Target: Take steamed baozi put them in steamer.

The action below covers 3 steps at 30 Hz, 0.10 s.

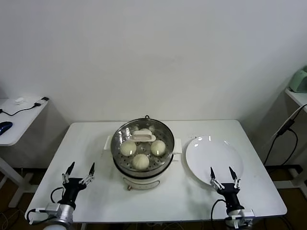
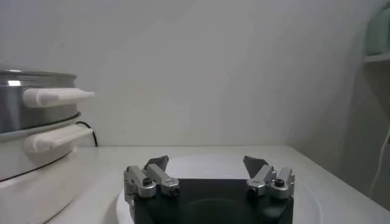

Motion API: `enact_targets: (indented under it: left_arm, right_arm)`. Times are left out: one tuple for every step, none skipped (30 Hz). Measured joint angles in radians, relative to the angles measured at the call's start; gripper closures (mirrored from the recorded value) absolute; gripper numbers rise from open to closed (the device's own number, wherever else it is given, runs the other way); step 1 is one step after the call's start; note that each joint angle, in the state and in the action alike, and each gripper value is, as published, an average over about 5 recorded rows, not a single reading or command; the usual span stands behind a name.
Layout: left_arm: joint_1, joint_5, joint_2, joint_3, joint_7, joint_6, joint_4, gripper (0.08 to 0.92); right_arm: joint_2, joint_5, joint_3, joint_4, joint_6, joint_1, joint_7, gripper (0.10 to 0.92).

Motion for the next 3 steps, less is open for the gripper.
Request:
enact_targets:
  left_arm:
    - [0.000, 0.001, -0.001, 0.000, 0.000, 0.000, -0.001, 0.177]
    - [0.001, 0.002, -0.001, 0.000, -0.001, 0.000, -0.001, 0.177]
    - [0.001, 0.002, -0.001, 0.000, -0.001, 0.000, -0.002, 0.177]
  right_arm:
    - [0.000, 0.000, -0.001, 0.000, 0.000, 0.000, 0.000, 0.203]
    - [0.000, 0.000, -0.001, 0.000, 0.000, 0.000, 0.000, 0.203]
    - [0.000, 0.000, -0.001, 0.000, 0.000, 0.000, 0.000, 0.203]
